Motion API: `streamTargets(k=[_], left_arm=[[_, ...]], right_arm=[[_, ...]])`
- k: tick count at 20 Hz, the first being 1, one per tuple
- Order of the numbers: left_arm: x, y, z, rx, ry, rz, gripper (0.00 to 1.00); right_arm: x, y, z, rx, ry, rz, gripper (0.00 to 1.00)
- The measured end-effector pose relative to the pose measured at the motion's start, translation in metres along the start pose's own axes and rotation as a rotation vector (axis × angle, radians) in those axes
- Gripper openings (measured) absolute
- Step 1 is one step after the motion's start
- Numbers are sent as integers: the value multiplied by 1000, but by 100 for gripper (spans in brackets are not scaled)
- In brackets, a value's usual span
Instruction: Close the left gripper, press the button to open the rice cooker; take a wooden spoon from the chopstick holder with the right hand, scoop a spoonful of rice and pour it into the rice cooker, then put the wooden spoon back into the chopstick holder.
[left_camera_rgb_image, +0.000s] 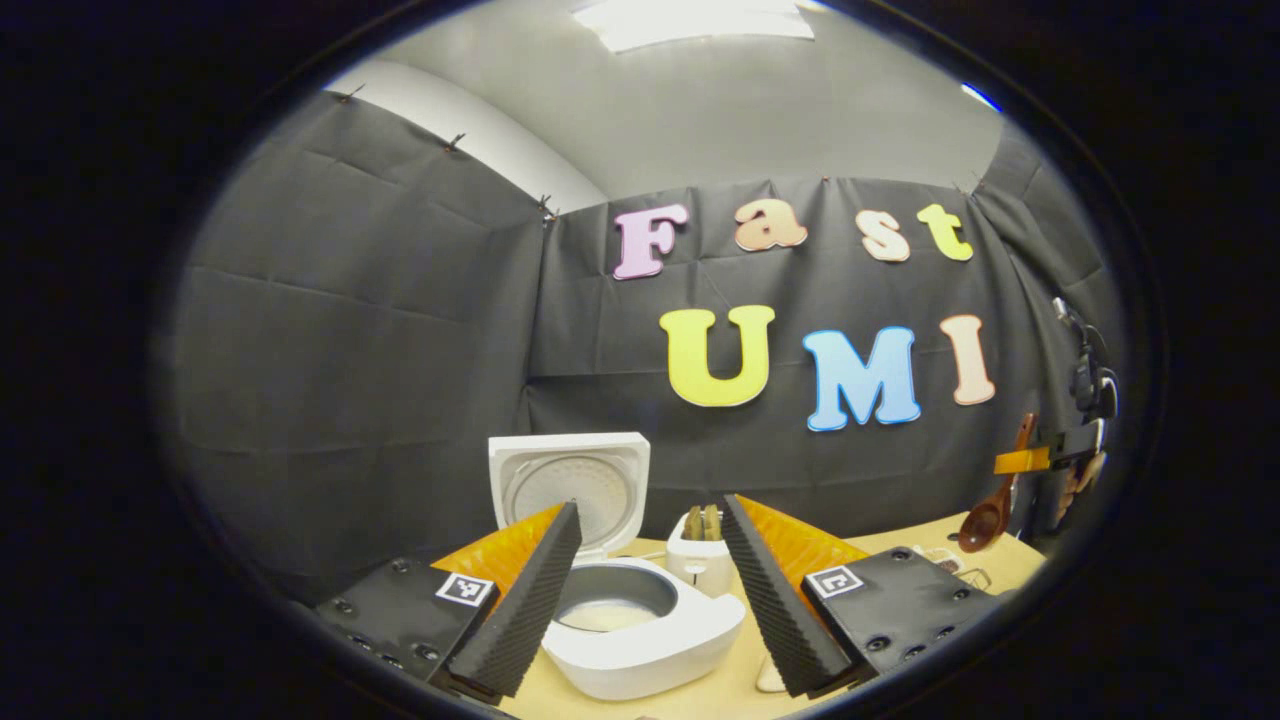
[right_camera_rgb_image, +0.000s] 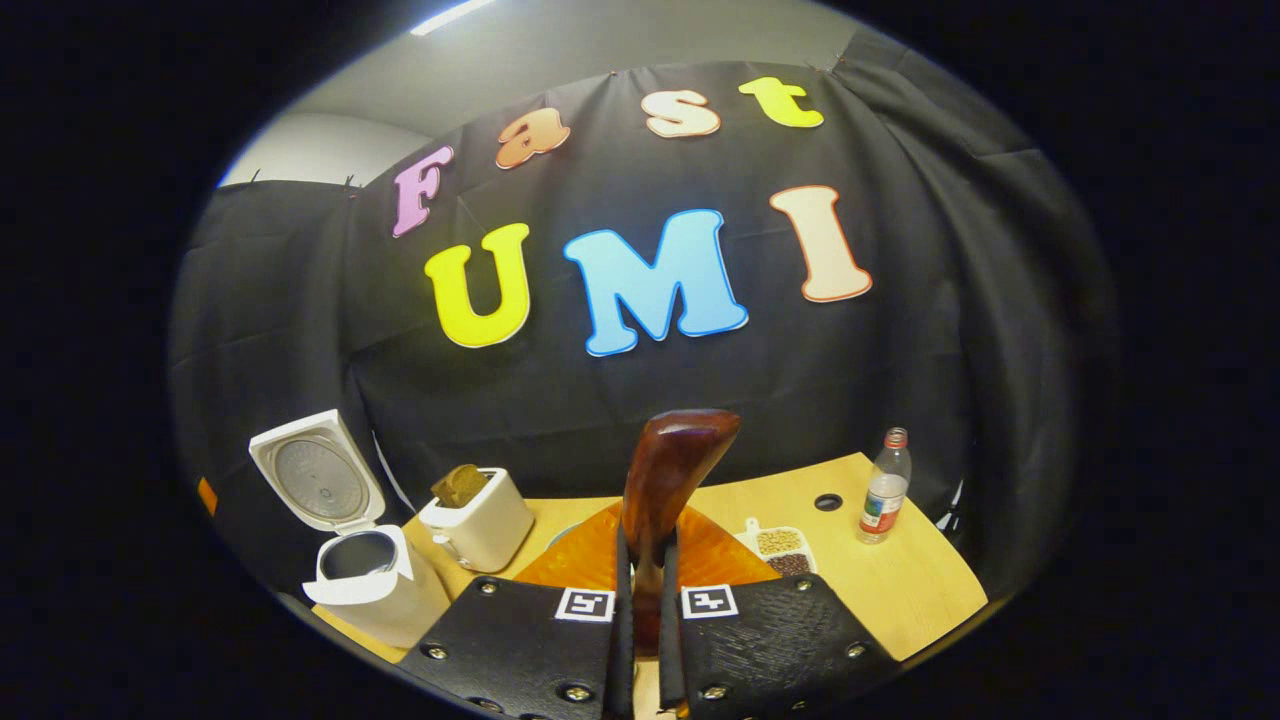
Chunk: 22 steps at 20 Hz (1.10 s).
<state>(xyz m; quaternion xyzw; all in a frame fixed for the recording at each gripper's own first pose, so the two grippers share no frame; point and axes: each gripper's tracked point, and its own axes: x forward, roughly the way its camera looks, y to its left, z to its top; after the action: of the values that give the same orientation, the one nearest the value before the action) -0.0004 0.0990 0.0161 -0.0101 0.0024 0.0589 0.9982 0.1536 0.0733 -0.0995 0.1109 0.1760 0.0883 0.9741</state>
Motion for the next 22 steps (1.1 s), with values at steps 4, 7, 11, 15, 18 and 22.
streamTargets(k=[4,7,11,15,18,22], left_arm=[[0,-10,1,18,6,-2,92],[-3,-14,4,35,6,4,92],[-8,-15,6,61,10,15,92],[-13,-16,7,84,18,24,97],[-16,-18,9,101,16,31,98],[-19,-19,11,108,14,35,98]], right_arm=[[6,-35,-27,7,34,-58,10],[12,-54,-52,2,66,-91,10],[19,-72,-84,10,118,-115,10],[27,-78,-113,14,168,-115,10],[32,-80,-128,21,198,-111,11],[35,-80,-144,34,225,-97,12]])
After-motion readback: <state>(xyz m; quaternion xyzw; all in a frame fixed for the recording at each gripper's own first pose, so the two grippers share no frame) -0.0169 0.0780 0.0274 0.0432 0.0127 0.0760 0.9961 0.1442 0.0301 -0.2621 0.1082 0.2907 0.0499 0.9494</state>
